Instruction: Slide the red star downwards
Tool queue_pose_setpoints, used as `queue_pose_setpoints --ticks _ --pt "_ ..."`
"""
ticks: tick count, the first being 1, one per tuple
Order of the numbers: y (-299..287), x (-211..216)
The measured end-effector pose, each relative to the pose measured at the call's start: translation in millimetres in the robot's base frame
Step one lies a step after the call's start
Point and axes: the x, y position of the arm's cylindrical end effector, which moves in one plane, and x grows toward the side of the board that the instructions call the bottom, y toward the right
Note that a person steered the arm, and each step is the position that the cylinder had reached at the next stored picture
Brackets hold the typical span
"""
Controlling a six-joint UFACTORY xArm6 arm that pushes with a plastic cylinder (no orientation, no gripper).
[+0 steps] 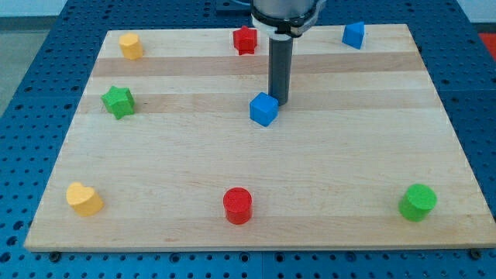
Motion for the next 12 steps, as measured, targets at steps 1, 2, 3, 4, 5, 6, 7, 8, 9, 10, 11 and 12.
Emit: queue_pose_setpoints --ticks 1,2,3,4,5,6,7,8,9,10,11,12 --pt "0.1 -35.2" --pt "5.2 -87.8" --pt "6.7 -147.6" --pt "7.4 -175.6" --pt "4.2 -178.7" --pt "-34.5 -189.3" --pt "-45.9 -188.7" --pt "-51.4 -184.6" --pt "-62.5 -166.6" --pt "-62.6 -164.7" --pt "-62.9 -163.2" --pt "-63.1 -149.5"
